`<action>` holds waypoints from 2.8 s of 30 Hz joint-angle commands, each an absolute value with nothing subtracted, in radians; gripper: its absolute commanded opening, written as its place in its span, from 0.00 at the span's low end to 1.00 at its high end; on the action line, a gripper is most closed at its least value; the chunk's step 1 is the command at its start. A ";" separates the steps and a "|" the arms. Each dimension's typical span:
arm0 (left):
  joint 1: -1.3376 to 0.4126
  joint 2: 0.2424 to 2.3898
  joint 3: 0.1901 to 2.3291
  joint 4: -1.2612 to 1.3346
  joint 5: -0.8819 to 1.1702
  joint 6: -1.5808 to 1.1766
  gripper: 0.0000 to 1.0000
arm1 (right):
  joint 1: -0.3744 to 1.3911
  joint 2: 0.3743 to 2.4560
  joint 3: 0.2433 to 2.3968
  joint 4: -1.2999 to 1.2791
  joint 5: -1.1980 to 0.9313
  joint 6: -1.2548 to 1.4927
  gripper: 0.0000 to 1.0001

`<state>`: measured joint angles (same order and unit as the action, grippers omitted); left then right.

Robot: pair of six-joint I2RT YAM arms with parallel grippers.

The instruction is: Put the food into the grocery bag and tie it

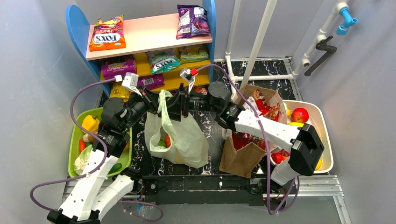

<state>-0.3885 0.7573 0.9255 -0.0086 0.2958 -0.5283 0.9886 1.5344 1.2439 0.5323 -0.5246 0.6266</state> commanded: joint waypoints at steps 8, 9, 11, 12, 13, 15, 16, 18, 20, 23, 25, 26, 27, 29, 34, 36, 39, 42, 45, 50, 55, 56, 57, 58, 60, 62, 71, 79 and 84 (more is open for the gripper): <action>-0.386 0.706 0.908 -0.023 0.284 -0.537 0.00 | 0.993 1.549 1.287 0.625 -0.586 0.654 0.43; -0.385 0.701 0.902 -0.016 0.284 -0.537 0.00 | 0.993 1.549 1.287 0.629 -0.590 0.656 0.38; -0.386 0.695 0.896 -0.011 0.286 -0.539 0.00 | 0.993 1.551 1.286 0.635 -0.598 0.662 0.24; -0.386 0.693 0.893 -0.012 0.287 -0.540 0.00 | 0.992 1.551 1.284 0.637 -0.601 0.664 0.12; -0.385 0.691 0.893 -0.017 0.287 -0.539 0.00 | 0.992 1.550 1.279 0.638 -0.605 0.664 0.01; -0.385 0.687 0.892 -0.039 0.287 -0.535 0.00 | 0.993 1.543 1.263 0.641 -0.611 0.662 0.01; -0.385 0.683 0.893 -0.054 0.285 -0.530 0.00 | 0.993 1.538 1.253 0.639 -0.610 0.661 0.01; -0.385 0.672 0.892 -0.085 0.274 -0.519 0.00 | 0.993 1.521 1.232 0.618 -0.588 0.655 0.01; -0.385 0.656 0.895 -0.121 0.262 -0.507 0.00 | 0.993 1.499 1.221 0.560 -0.556 0.630 0.01; -0.385 0.633 0.906 -0.162 0.258 -0.486 0.00 | 0.992 1.463 1.223 0.438 -0.497 0.580 0.01; -0.386 0.618 0.911 -0.188 0.258 -0.478 0.00 | 0.993 1.442 1.225 0.353 -0.461 0.553 0.01; -0.385 0.611 0.912 -0.197 0.257 -0.476 0.00 | 0.993 1.433 1.227 0.321 -0.445 0.541 0.01; -0.385 0.605 0.911 -0.206 0.256 -0.474 0.00 | 0.993 1.425 1.226 0.297 -0.429 0.528 0.01; -0.385 0.593 0.906 -0.215 0.258 -0.476 0.00 | 0.993 1.408 1.218 0.274 -0.400 0.515 0.01; -0.385 0.572 0.903 -0.249 0.271 -0.484 0.00 | 0.992 1.381 1.215 0.244 -0.353 0.506 0.01; -0.385 0.565 0.909 -0.270 0.283 -0.486 0.00 | 0.993 1.374 1.218 0.230 -0.326 0.507 0.01; -0.385 0.558 0.923 -0.304 0.313 -0.482 0.00 | 0.993 1.365 1.217 0.219 -0.296 0.517 0.01; -0.385 0.555 0.944 -0.361 0.337 -0.463 0.00 | 0.992 1.357 1.218 0.211 -0.280 0.526 0.01; -0.385 0.556 0.964 -0.421 0.349 -0.443 0.00 | 0.991 1.351 1.219 0.190 -0.231 0.548 0.01; -0.385 0.549 1.001 -0.510 0.353 -0.411 0.00 | 0.990 1.337 1.218 0.135 -0.100 0.589 0.01; -0.385 0.543 1.031 -0.575 0.332 -0.380 0.00 | 0.987 1.319 1.201 0.104 0.027 0.647 0.01; -0.385 0.544 1.037 -0.585 0.332 -0.377 0.00 | 0.986 1.318 1.197 0.096 0.052 0.656 0.01; -0.385 0.546 1.042 -0.595 0.331 -0.373 0.00 | 0.986 1.317 1.197 0.081 0.088 0.667 0.01; -0.385 0.546 1.050 -0.603 0.328 -0.368 0.00 | 0.986 1.315 1.198 0.065 0.115 0.677 0.01; -0.385 0.543 1.061 -0.619 0.315 -0.362 0.00 | 0.986 1.312 1.195 0.031 0.185 0.702 0.01; -0.386 0.538 1.067 -0.629 0.296 -0.356 0.00 | 0.987 1.307 1.190 0.004 0.245 0.725 0.01; -0.384 0.541 1.100 -0.670 0.237 -0.313 0.00 | 0.986 1.335 1.218 -0.163 0.493 0.773 0.01; -0.384 0.517 1.122 -0.723 0.123 -0.274 0.00 | 0.975 1.338 1.217 -0.194 0.669 0.723 0.01; -0.385 0.477 1.083 -0.733 0.071 -0.287 0.00 | 0.973 1.342 1.177 -0.155 0.669 0.674 0.01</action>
<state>-0.3885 0.5319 1.0753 -0.6977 0.1658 -0.3046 1.0085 1.3388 1.1950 -0.1399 0.4879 0.7581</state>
